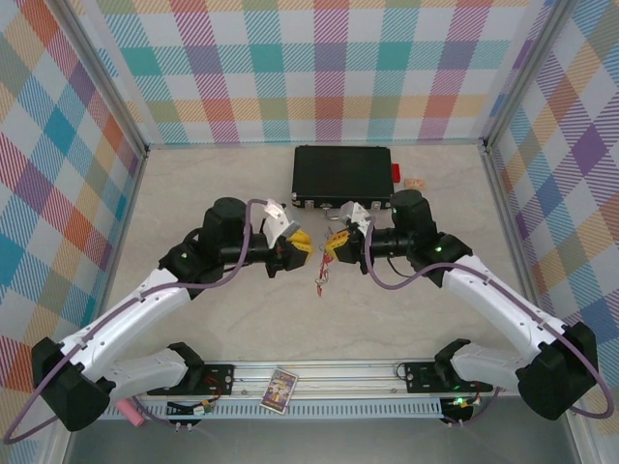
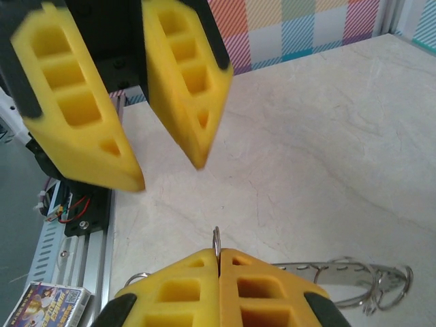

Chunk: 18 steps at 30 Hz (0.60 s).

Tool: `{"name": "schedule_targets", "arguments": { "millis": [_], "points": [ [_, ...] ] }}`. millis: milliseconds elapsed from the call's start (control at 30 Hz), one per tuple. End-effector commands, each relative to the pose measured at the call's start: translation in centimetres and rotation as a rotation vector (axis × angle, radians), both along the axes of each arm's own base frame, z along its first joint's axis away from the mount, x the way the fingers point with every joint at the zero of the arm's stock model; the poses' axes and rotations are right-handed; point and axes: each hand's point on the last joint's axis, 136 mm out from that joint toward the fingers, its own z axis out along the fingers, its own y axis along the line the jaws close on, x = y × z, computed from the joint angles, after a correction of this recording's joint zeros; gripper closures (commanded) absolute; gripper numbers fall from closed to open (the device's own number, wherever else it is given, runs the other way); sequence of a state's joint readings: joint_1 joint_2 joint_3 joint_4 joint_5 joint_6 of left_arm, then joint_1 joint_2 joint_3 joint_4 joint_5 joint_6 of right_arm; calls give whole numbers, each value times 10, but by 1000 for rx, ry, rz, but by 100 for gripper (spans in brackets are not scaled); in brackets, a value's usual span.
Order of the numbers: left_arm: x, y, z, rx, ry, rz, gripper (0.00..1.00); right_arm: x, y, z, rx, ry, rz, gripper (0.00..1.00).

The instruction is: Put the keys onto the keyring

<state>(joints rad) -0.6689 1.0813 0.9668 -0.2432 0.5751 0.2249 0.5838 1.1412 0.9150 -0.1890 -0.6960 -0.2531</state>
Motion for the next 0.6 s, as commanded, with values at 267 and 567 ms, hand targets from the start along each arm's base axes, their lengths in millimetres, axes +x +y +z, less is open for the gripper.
{"name": "schedule_targets", "arguments": {
  "millis": [267,567],
  "points": [
    [-11,-9,-15,67,4,-120,74,-8,8,6,23,-10,96,100],
    [-11,-11,-10,48,-6,-127,78,-12,10,6,32,14,126,100]
  ]
}}
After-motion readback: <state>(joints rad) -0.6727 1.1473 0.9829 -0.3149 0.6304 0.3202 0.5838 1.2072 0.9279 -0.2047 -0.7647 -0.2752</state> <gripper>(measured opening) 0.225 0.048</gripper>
